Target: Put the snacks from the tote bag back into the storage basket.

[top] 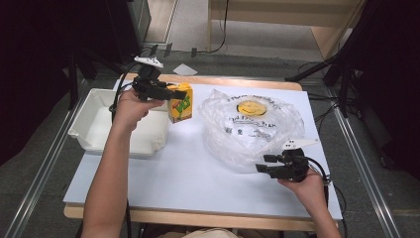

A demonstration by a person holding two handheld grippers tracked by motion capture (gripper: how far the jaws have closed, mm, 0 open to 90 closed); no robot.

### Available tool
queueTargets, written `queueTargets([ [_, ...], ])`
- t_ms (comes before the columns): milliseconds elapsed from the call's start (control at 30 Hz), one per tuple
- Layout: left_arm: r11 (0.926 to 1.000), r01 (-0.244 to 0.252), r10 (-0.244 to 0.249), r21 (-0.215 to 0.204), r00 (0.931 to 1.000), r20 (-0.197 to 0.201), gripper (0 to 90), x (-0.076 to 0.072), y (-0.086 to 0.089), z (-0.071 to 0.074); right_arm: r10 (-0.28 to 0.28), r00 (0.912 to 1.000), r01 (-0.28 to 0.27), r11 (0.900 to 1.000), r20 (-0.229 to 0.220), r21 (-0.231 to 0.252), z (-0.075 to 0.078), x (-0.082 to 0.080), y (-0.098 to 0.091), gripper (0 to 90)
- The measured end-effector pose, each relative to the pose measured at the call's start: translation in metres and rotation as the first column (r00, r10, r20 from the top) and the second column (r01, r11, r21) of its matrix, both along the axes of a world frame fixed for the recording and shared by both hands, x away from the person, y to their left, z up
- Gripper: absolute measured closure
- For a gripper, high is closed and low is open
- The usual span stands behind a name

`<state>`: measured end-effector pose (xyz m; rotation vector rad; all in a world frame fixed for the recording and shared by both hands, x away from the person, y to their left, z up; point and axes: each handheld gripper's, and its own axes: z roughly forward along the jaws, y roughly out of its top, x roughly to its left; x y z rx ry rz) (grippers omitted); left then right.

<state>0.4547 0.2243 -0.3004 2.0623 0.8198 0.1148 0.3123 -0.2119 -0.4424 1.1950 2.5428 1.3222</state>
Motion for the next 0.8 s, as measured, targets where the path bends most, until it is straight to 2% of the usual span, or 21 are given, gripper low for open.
queueTargets([
  [600, 0.9982, -0.058, 0.058, -0.015, 0.9983, -0.002, 52.8, 0.005, 0.035, 0.004, 0.008, 1.0, -0.008, 1.0, -0.001, -0.005, 0.0, -0.001, 0.003, 45.3],
  [800, 0.9967, -0.081, 0.081, -0.008, 0.9967, 0.009, 52.8, 0.006, 0.048, 0.003, 0.007, 1.0, -0.007, 1.0, 0.001, -0.005, 0.001, -0.001, 0.002, 45.3],
])
